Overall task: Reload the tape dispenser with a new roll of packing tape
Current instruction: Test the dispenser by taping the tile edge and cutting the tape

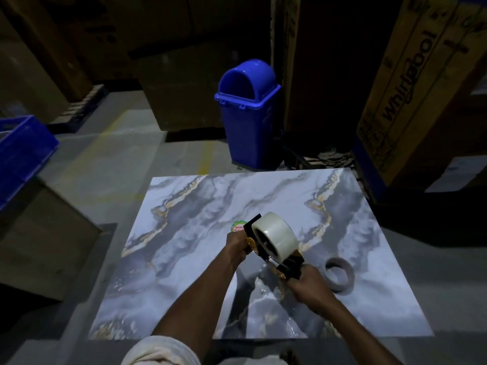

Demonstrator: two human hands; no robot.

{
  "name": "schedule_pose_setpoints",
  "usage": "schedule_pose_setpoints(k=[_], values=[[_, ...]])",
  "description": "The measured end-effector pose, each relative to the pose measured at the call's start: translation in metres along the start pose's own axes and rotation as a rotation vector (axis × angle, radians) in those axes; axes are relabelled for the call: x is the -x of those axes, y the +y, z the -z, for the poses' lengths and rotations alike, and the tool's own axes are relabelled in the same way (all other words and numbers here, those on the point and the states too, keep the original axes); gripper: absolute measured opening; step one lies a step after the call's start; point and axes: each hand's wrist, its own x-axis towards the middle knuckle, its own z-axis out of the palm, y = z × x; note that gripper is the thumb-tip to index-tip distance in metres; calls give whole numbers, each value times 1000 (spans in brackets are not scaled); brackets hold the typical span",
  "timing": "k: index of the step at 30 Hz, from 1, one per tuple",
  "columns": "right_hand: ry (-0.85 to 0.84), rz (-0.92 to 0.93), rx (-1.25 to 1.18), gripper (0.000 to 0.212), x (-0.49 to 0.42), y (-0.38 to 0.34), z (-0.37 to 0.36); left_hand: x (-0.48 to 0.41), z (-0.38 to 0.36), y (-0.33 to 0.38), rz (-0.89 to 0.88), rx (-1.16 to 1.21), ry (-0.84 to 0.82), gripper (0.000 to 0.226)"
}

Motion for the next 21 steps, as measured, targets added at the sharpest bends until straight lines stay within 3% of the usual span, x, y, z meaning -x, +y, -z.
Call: schedule_pose_setpoints(k=[6,9,13,19,21], values=[[149,-92,-113,29,-9,-20,-27,-24,9,18,-107,-84,34,19],[135,-129,-190,21,-12,-31,-37,-12,15,36,-82,-146,-78,10],[61,-220,-305,16,-16,-39,-44,-16,24,53,-62,-287,-168,19],[-46,-337,-571,3,-23,-48,-61,-29,32,56,-221,-411,-112,16],[-73,-383,-641,4,-25,-51,-64,-34,37,56,-270,-412,-98,25]])
